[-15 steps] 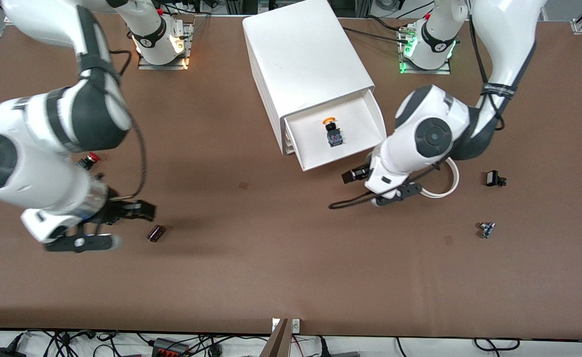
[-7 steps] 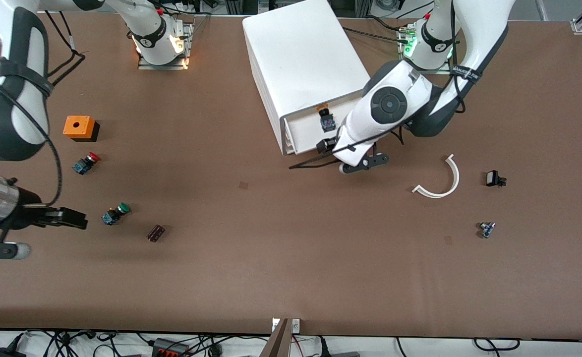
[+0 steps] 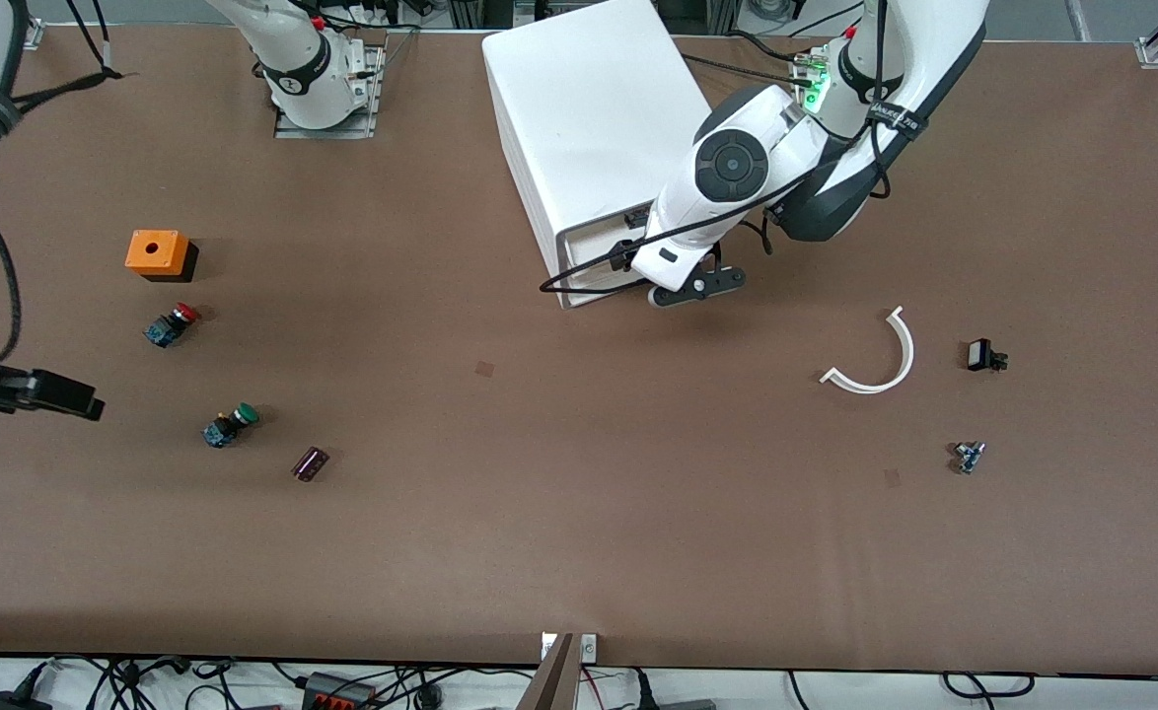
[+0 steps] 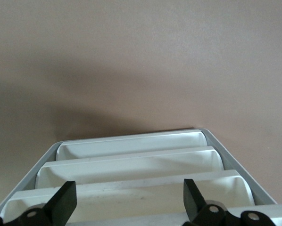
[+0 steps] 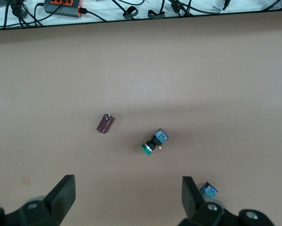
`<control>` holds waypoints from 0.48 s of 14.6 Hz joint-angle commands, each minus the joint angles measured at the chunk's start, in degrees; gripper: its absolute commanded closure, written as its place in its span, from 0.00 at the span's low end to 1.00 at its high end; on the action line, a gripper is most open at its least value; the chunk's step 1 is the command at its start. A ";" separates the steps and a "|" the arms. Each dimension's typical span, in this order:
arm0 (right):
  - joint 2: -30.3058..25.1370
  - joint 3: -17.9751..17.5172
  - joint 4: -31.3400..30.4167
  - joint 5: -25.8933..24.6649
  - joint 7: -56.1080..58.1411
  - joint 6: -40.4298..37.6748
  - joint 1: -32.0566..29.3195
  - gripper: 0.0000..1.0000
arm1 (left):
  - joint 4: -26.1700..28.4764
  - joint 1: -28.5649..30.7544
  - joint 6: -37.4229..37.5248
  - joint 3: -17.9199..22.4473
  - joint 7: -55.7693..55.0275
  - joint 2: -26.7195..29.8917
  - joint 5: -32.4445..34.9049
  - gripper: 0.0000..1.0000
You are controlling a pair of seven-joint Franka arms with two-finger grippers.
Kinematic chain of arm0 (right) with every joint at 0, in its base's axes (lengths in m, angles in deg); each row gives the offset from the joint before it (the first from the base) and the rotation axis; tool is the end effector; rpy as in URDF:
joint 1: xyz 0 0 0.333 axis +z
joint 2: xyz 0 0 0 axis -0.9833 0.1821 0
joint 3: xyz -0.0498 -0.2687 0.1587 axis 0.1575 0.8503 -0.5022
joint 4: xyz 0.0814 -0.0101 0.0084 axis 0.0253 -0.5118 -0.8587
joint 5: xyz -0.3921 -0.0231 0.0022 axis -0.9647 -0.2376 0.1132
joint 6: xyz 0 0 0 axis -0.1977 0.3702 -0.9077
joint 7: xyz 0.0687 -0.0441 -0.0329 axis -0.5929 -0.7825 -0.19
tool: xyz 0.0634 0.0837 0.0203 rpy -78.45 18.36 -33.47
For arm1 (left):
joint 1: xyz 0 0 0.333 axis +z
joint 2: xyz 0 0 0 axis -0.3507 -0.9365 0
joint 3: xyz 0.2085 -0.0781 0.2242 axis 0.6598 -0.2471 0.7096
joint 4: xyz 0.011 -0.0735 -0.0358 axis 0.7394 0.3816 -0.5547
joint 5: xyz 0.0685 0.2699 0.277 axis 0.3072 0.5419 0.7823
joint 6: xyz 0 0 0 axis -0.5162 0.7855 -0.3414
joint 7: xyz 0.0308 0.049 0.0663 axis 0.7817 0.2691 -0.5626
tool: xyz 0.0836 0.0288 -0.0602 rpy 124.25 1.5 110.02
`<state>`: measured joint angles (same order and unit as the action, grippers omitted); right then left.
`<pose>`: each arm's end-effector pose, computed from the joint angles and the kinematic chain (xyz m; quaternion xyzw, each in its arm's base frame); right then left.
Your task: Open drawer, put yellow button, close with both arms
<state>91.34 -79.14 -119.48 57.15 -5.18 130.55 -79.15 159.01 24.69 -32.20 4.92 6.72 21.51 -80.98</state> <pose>0.7037 -0.0238 0.5717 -0.9989 0.0382 -0.0247 0.0068 0.4707 -0.3902 0.3513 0.9790 0.1558 -0.1220 0.0484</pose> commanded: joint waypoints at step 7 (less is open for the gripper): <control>-20.05 -1.35 -26.31 -3.56 2.19 5.71 -0.98 0.00 | 2.60 -0.74 -0.17 -1.68 -1.70 1.75 1.19 0.00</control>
<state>77.04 -79.72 -136.90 54.55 -3.79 132.99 -79.99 159.91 24.05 -32.18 4.04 6.35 21.69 -80.98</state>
